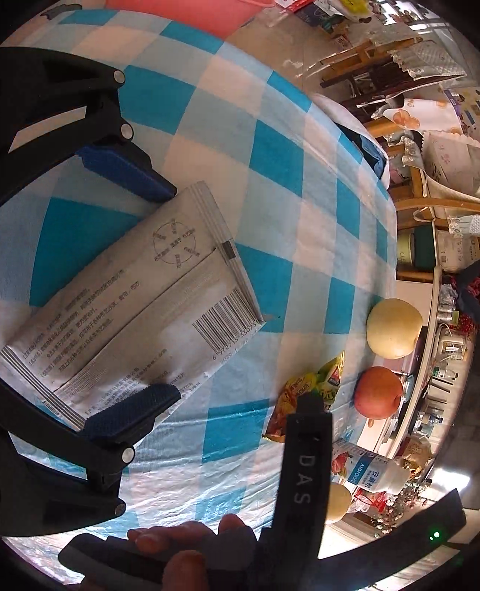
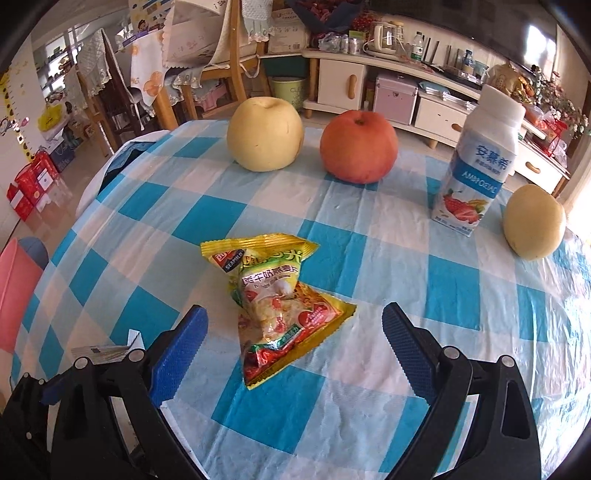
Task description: Collect trash
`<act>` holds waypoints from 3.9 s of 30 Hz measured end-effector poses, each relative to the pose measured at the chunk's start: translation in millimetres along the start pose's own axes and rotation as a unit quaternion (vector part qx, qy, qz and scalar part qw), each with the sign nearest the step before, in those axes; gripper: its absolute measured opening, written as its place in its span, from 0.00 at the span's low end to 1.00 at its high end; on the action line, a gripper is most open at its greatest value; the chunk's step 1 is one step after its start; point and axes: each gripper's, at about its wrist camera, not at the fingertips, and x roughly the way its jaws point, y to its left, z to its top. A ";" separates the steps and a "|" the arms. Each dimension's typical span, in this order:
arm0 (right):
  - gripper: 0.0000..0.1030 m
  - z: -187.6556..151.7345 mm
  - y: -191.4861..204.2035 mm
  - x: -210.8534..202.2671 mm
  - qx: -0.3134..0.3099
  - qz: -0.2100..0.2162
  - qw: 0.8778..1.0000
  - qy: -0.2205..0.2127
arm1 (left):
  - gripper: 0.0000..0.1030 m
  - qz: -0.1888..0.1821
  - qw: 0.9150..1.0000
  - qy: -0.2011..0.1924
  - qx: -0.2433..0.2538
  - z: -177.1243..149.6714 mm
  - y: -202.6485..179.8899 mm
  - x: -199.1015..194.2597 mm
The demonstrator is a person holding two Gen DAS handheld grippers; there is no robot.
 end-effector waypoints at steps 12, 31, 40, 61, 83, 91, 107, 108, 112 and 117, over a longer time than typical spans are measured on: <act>0.37 -5.5 7.4 6.1 -0.027 -0.010 0.999 0.017 | 0.96 -0.053 0.996 -0.002 -0.075 -5.0 18.3 -10.6; 0.24 -34.6 -29.9 -34.8 -0.014 -0.019 0.999 0.024 | 0.96 0.014 1.000 -0.014 0.004 0.7 -25.8 3.8; 0.23 -36.5 -30.8 -49.2 -0.017 -0.008 1.000 0.013 | 0.96 -0.003 1.000 -0.002 0.021 -1.0 -34.9 3.6; 0.25 -52.3 -17.2 -44.8 -0.039 0.015 0.998 0.043 | 0.62 -0.023 0.999 -0.032 0.028 5.0 -23.8 -0.7; 0.51 -38.7 -34.7 -15.5 -0.022 0.003 0.999 0.028 | 0.96 0.008 0.999 -0.013 0.052 4.3 -46.8 12.0; 0.25 -35.2 -31.6 -25.6 -0.011 0.009 1.000 0.024 | 0.78 0.011 0.998 -0.026 0.055 5.8 -40.5 6.7; 0.08 -34.8 -12.2 -66.0 -0.007 0.010 1.000 -0.005 | 0.65 -0.052 0.997 -0.036 0.037 1.0 -19.2 -12.7; 0.07 -35.5 -10.7 -68.7 -0.007 0.011 1.000 -0.007 | 0.65 -0.058 0.997 -0.038 0.033 1.5 -17.0 -15.6; 0.03 -35.0 -5.3 -86.5 0.001 0.017 1.000 -0.026 | 0.65 -0.066 0.996 -0.054 0.019 4.6 -5.4 -29.1; 0.01 -34.4 5.2 -108.5 0.002 0.025 0.998 -0.049 | 0.65 -0.073 0.995 -0.073 -0.002 6.5 14.4 -47.1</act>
